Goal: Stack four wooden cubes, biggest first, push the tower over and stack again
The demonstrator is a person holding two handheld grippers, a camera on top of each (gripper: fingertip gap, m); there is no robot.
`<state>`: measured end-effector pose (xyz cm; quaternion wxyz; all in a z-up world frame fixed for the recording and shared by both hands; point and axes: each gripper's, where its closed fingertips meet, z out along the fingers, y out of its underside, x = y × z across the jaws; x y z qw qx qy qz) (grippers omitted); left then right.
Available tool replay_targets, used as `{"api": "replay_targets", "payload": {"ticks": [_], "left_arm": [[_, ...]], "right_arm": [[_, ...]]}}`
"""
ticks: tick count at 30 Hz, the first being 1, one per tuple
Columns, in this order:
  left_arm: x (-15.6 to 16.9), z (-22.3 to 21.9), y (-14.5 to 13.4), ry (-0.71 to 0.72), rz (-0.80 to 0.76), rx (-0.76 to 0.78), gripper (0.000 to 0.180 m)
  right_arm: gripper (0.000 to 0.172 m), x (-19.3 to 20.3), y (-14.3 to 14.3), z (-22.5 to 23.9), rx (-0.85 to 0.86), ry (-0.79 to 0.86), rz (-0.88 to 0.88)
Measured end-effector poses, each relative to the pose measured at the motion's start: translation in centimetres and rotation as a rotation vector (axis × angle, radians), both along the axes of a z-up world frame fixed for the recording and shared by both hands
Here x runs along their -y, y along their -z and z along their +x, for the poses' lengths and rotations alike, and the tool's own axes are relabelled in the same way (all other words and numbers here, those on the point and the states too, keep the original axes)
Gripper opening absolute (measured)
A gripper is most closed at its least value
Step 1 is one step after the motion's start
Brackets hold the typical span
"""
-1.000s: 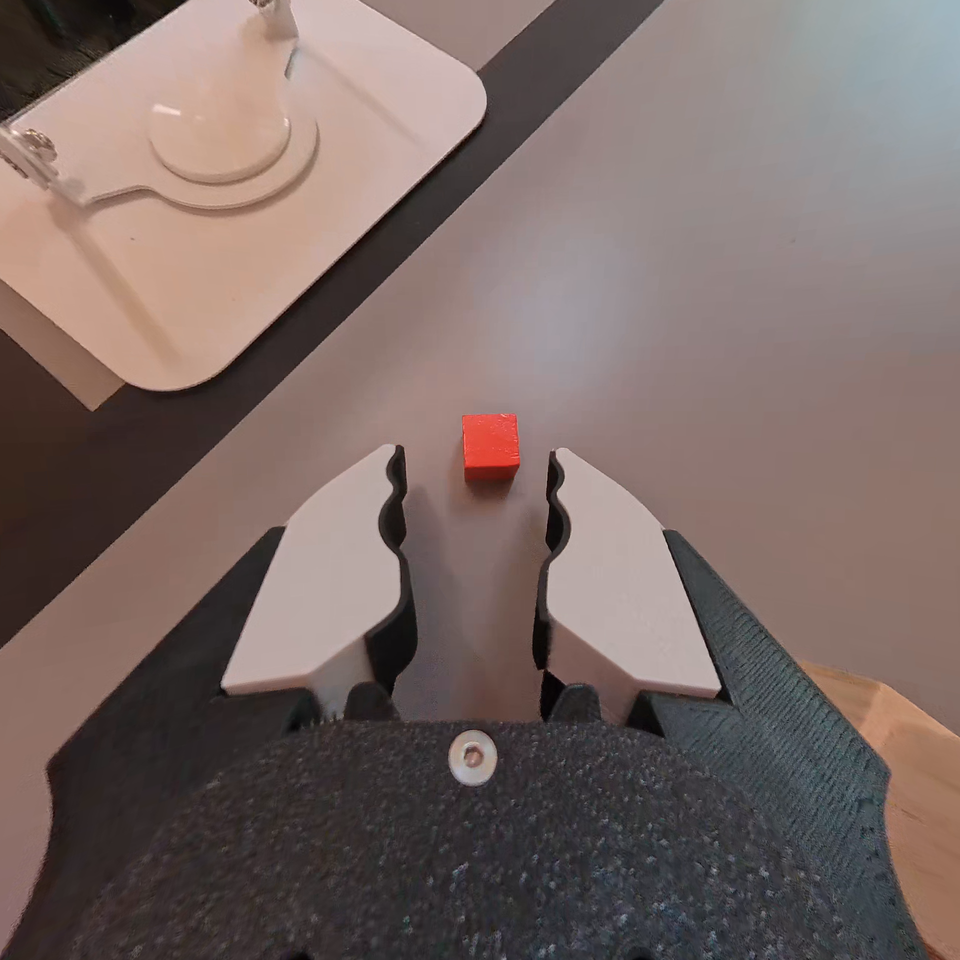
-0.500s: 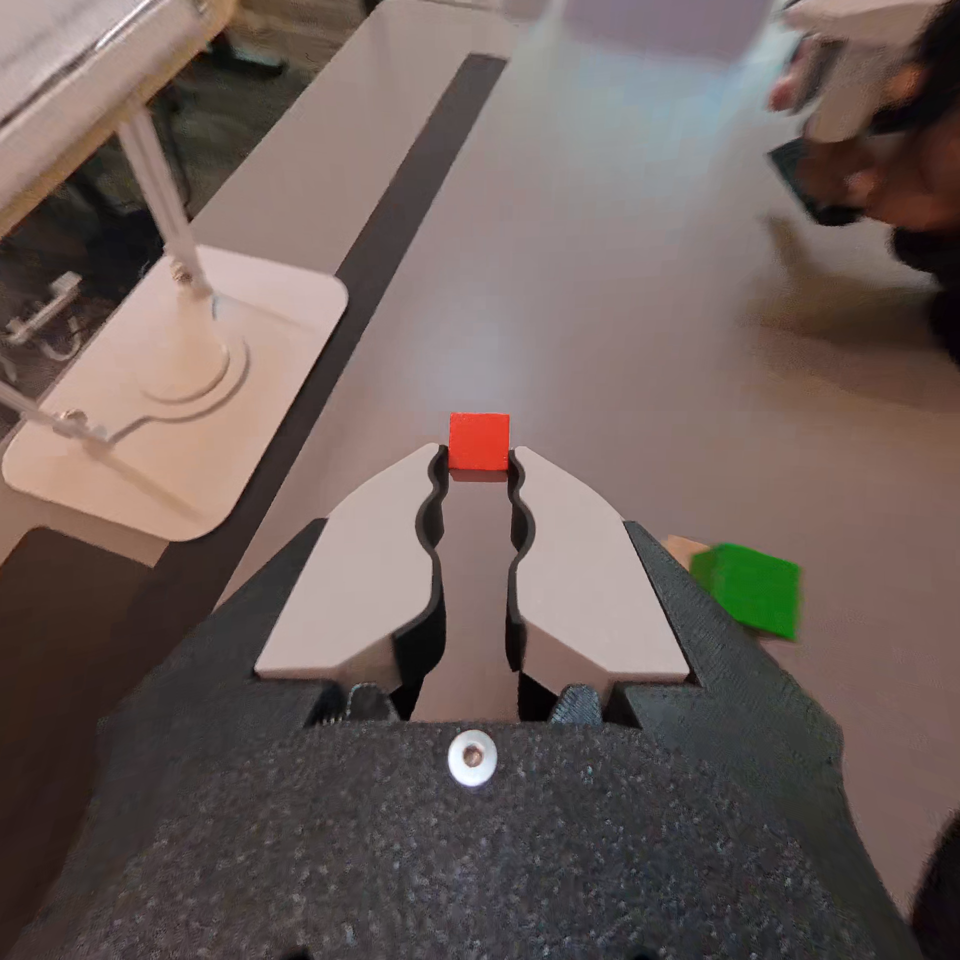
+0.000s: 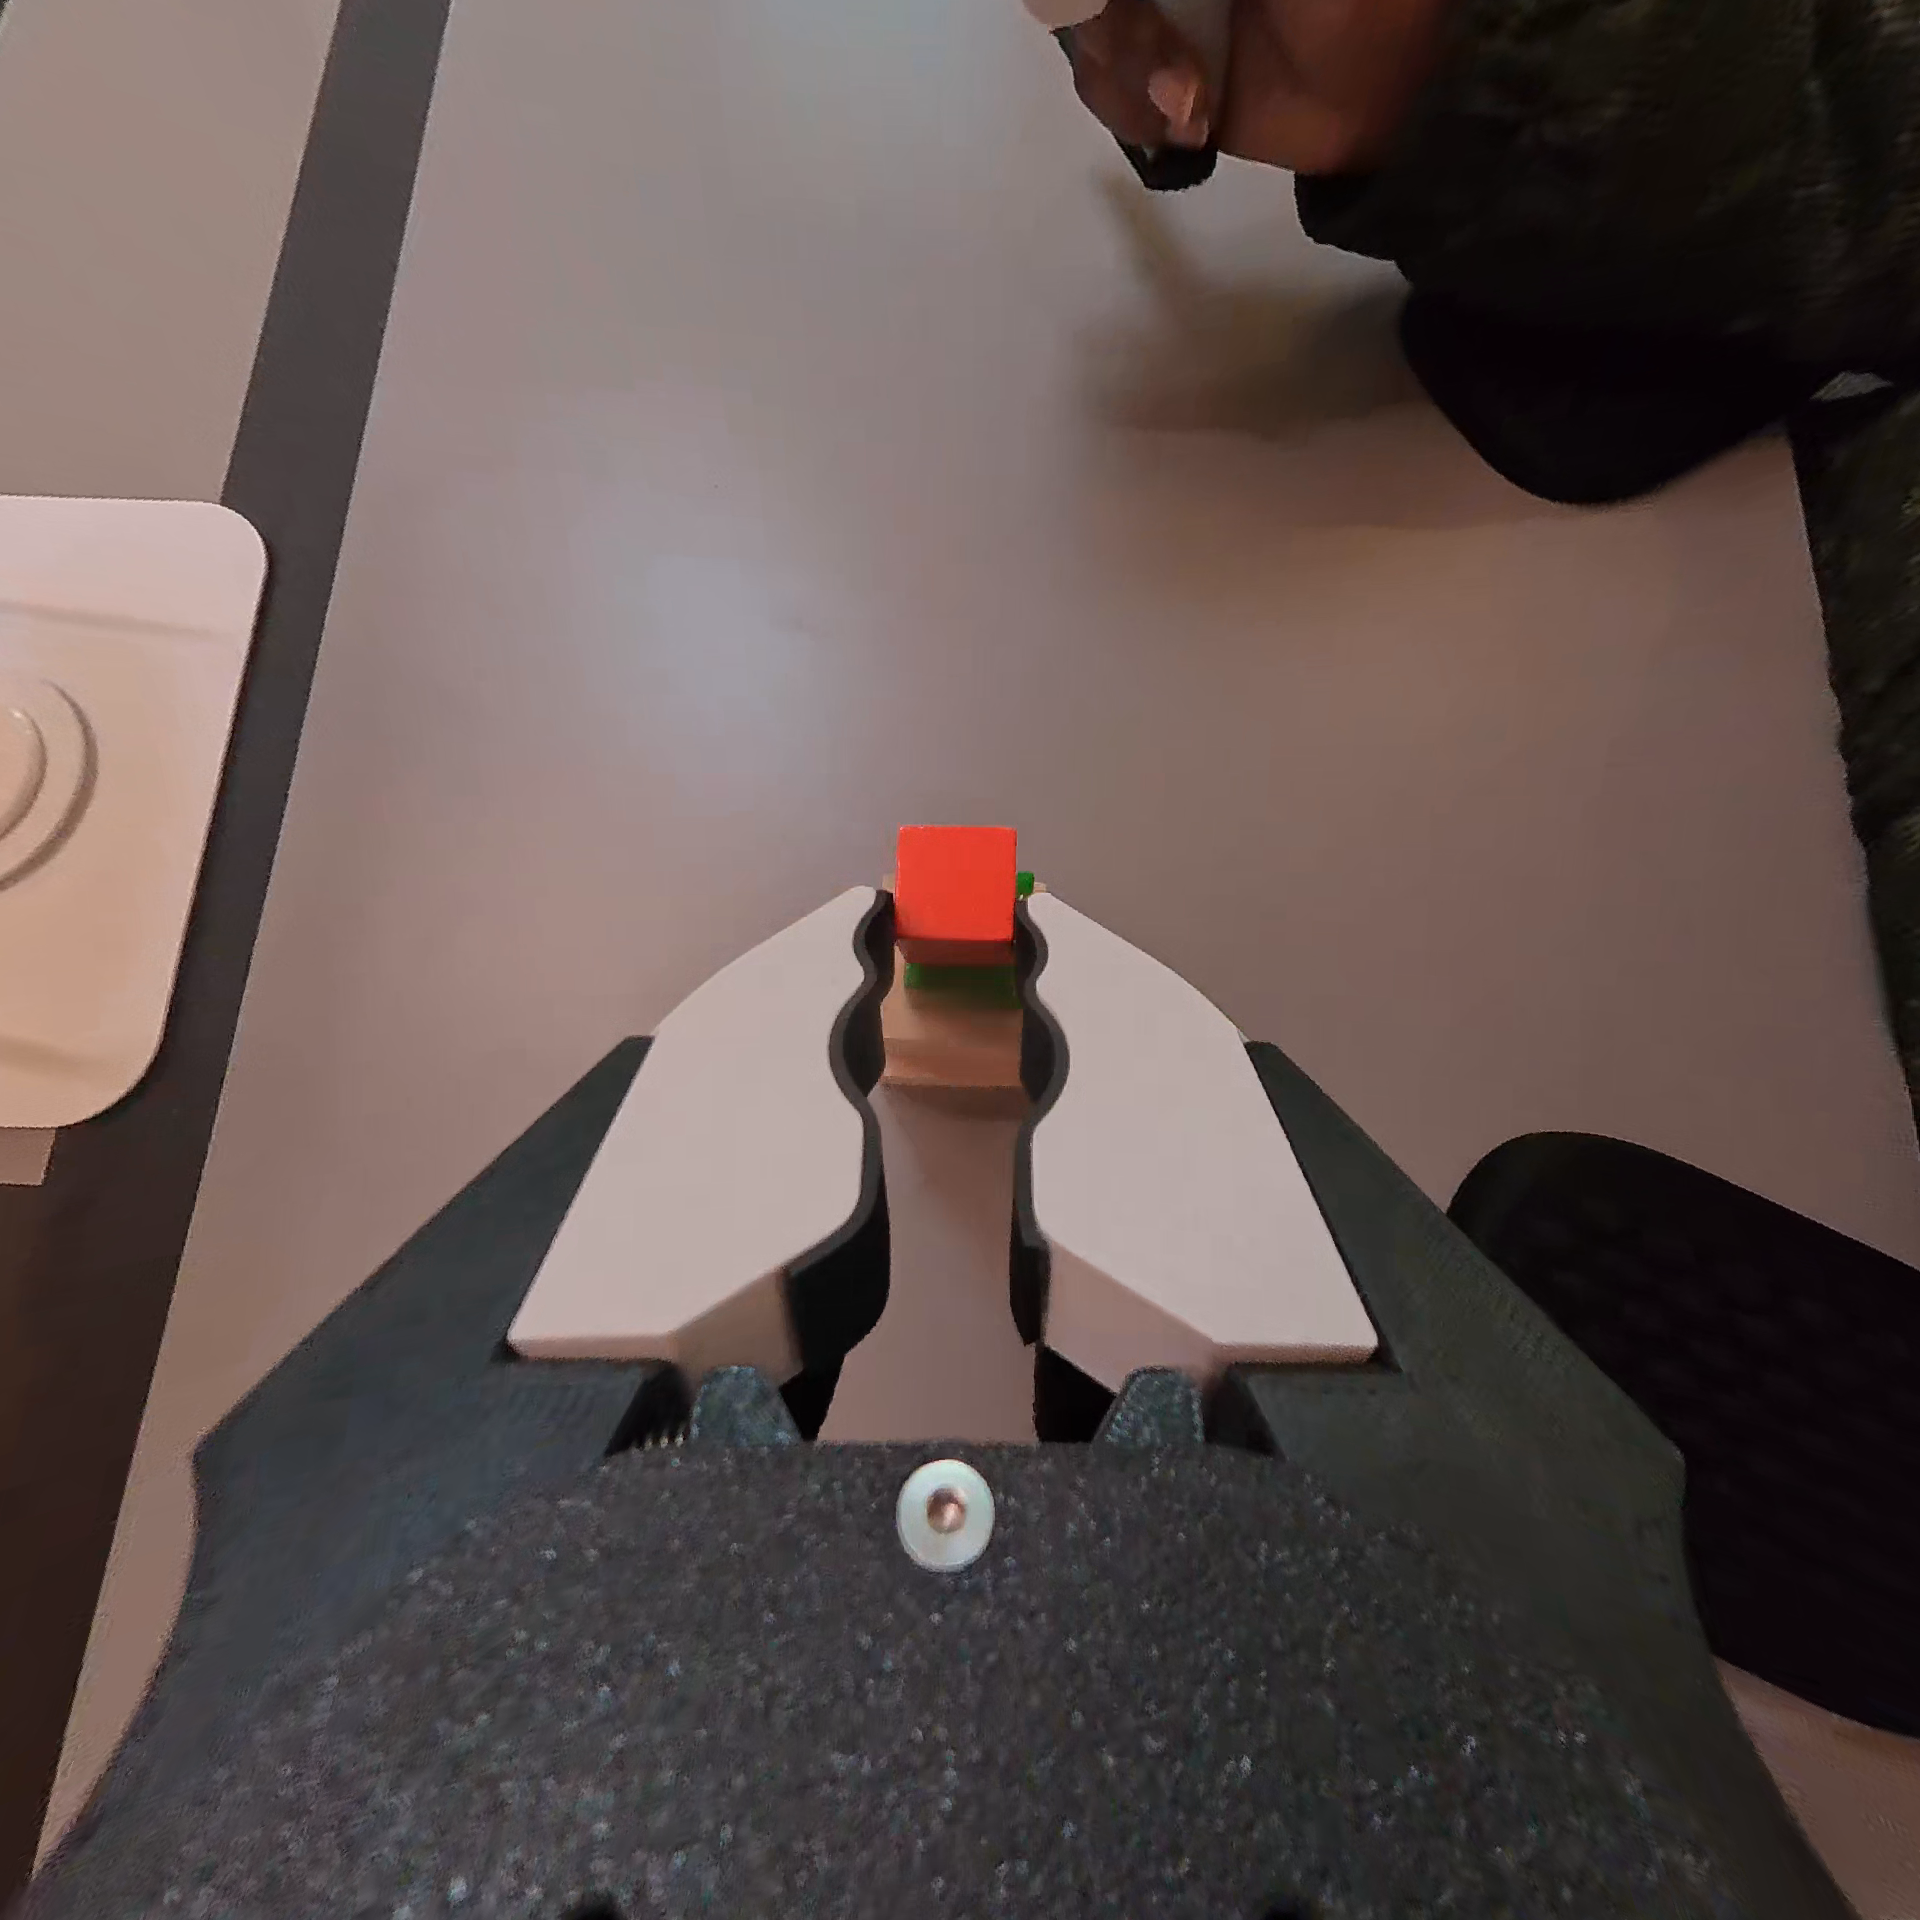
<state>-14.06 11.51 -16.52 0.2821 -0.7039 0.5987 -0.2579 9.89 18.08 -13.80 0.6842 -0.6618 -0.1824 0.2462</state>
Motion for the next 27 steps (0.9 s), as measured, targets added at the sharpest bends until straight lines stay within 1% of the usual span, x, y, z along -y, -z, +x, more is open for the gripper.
{"api": "replay_targets", "payload": {"ticks": [10,27], "left_arm": [[0.10,0.13,0.50,0.015,0.016,-0.029,0.021],[0.39,0.03,0.55,0.015,0.003,-0.025,0.021]], "right_arm": [[0.000,-0.07,0.04,0.07,-0.002,0.000,-0.002],[0.000,-0.10,0.16,-0.10,0.002,-0.003,-0.004]]}}
